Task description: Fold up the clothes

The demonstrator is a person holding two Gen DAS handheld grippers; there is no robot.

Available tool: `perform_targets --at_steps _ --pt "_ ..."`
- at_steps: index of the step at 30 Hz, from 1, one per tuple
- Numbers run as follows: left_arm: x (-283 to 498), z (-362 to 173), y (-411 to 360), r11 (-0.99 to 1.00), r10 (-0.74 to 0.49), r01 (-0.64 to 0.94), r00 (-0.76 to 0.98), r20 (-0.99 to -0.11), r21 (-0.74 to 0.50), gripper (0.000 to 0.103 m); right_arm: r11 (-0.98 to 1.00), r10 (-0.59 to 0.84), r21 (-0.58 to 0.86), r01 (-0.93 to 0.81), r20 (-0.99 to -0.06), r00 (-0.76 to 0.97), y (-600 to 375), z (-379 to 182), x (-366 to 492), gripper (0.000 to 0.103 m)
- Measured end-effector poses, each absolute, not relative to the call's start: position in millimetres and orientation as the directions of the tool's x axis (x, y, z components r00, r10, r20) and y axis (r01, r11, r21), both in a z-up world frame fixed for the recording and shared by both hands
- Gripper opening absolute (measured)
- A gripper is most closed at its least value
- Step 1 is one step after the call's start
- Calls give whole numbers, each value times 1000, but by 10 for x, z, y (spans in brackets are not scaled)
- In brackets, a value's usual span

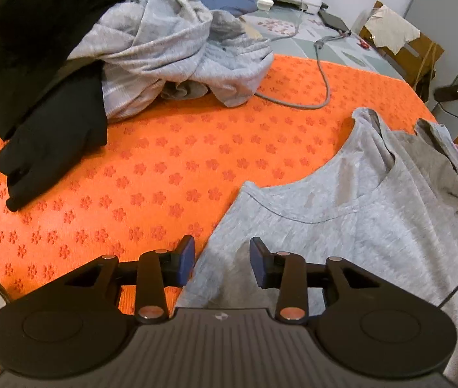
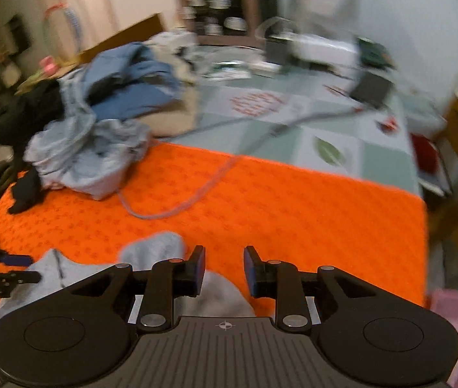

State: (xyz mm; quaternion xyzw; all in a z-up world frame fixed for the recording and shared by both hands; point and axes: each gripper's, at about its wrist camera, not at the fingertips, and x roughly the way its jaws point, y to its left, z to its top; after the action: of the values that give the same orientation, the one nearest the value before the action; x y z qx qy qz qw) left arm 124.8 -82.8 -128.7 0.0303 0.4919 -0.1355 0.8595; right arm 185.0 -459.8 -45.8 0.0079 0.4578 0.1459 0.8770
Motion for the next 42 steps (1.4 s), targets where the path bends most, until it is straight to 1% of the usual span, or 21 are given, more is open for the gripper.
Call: perform_targets --at_steps 1,4,7,10,13,16,20,22,24,26,29,30,31,32,33,34,36,38,42 --pt "1230 -1290 -838 961 -200 266 485 -851 -75 5 964 245 146 -221 -806 539 -4671 -476 1795 29" --pt "1194 -1256 -830 967 -187 246 514 -837 -65 3 980 193 139 -140 -819 540 -4869 -533 1637 29" --pt "1229 -1127 -804 979 -144 202 581 -801 -29 3 988 154 133 -78 -830 536 -5034 -577 1479 29" --pt "1397 -977 -750 986 -98 169 630 -770 12 3 993 117 118 -32 -836 537 -5168 -599 1351 29" --pt "1623 -878 -743 984 -62 167 655 -753 65 3 994 87 106 4 -840 536 -5286 -623 1284 28" --pt "1861 -875 -774 978 -48 184 654 -755 96 3 995 61 94 34 -840 538 -5397 -654 1259 28" --pt "2019 -1100 -898 968 -18 209 609 -793 139 3 994 48 93 59 -845 532 -5514 -743 1316 28" --pt "2071 -1199 -946 964 -5 217 590 -807 152 4 993 53 100 61 -848 527 -5559 -796 1375 28" --pt "2067 -1218 -941 969 10 192 597 -802 155 7 993 57 105 62 -849 525 -5590 -844 1454 29" --pt "2062 -1170 -907 975 11 169 609 -793 144 16 993 49 98 67 -852 522 -5631 -908 1549 30" --pt "2026 -1021 -844 982 6 144 626 -780 122 23 992 55 105 69 -855 516 -5698 -1008 1695 35" --pt "2007 -965 -824 984 4 136 631 -776 116 28 991 66 117 67 -855 514 -5721 -1046 1745 39" --pt "1989 -910 -804 986 2 129 636 -771 109 32 989 79 131 67 -857 509 -5736 -1086 1795 40" --pt "1961 -854 -794 987 0 124 640 -768 104 33 987 92 145 68 -860 503 -5751 -1127 1842 39" --pt "1928 -798 -788 988 -2 121 643 -766 100 33 984 107 163 71 -864 492 -5760 -1163 1875 27" --pt "1891 -749 -777 989 -6 118 644 -765 92 33 981 121 178 73 -867 484 -5768 -1192 1901 6" --pt "1813 -669 -754 991 -16 113 643 -766 73 33 980 121 182 76 -859 498 -5769 -1158 1883 6" --pt "1728 -614 -745 992 -29 113 637 -770 56 34 987 74 140 82 -840 537 -5767 -1029 1801 6" --pt "1545 -550 -774 990 -51 132 625 -779 41 37 985 -52 60 163 -793 608 -5949 -658 1519 5"
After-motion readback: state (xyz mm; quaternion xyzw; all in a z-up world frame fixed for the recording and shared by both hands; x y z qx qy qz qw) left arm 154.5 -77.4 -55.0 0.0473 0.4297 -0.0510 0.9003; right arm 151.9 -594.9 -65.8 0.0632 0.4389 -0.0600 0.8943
